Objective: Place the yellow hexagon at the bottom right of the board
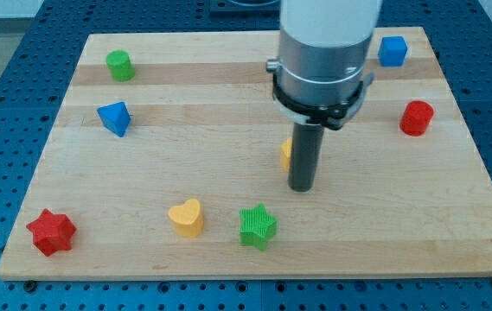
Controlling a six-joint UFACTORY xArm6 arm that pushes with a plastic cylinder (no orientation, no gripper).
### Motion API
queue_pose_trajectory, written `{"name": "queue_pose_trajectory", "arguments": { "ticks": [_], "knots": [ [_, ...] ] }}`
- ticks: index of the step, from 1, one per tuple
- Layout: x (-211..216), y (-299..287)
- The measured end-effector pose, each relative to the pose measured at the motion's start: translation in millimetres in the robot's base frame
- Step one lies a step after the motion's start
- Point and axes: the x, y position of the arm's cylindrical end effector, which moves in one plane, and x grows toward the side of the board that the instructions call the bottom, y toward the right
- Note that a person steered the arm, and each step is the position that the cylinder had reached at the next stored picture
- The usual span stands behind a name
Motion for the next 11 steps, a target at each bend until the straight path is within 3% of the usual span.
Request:
{"name": "queue_pose_trajectory", "arguments": {
  "ticks": [2,3,4,6,8,9,11],
  "knots": [
    [-21,-65],
    [-80,-62],
    [-82,-16],
    [-62,0],
    [6,114],
    [-11,109],
    [-109,39]
  ]
}}
